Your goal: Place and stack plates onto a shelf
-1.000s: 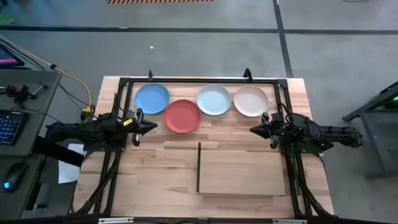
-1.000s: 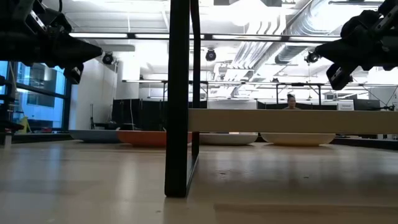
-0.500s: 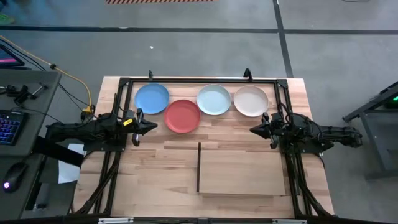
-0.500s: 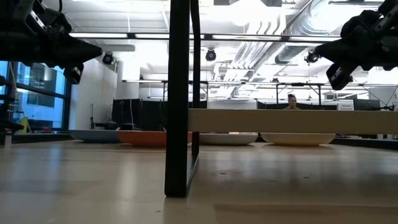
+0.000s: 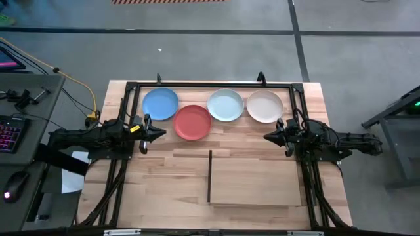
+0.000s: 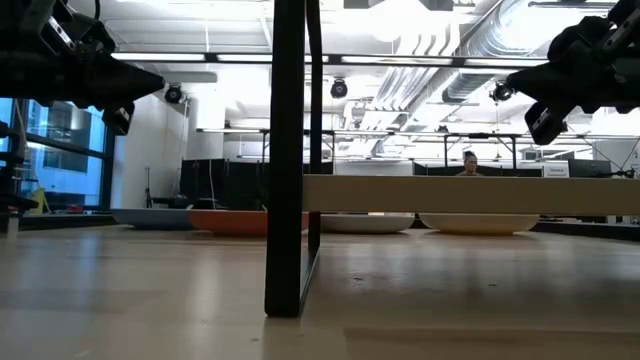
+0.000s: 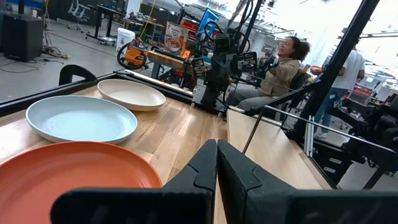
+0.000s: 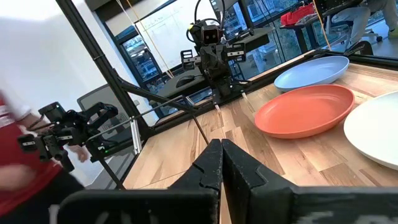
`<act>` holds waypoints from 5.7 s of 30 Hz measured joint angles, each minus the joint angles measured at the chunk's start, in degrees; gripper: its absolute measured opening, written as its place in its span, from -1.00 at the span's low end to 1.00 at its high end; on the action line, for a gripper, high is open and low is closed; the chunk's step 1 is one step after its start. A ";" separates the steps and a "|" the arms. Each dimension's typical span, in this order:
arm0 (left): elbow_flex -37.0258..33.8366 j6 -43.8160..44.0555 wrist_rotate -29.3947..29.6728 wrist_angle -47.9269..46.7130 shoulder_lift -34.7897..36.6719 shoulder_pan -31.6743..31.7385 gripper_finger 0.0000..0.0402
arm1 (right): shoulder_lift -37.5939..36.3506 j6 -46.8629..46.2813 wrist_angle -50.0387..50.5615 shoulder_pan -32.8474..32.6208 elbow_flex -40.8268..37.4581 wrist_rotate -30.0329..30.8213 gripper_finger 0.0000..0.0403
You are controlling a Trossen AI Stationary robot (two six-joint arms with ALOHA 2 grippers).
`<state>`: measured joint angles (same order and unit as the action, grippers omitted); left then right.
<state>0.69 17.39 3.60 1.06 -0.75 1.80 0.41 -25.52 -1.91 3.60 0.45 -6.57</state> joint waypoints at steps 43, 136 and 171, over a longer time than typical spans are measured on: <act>0.00 0.00 0.00 0.02 0.00 0.01 -0.98 | 0.01 0.00 0.00 0.00 0.01 0.00 -1.00; 0.00 0.00 0.00 0.02 0.00 -0.01 -0.98 | 29.97 -25.01 -36.36 0.17 11.85 42.56 -0.97; 0.00 0.00 0.01 0.01 0.00 -0.01 -0.98 | 96.75 -70.69 -12.81 15.11 36.76 21.34 -0.06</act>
<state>0.69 17.39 3.61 1.07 -0.75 1.78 97.16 -96.21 -14.73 18.71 37.21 14.76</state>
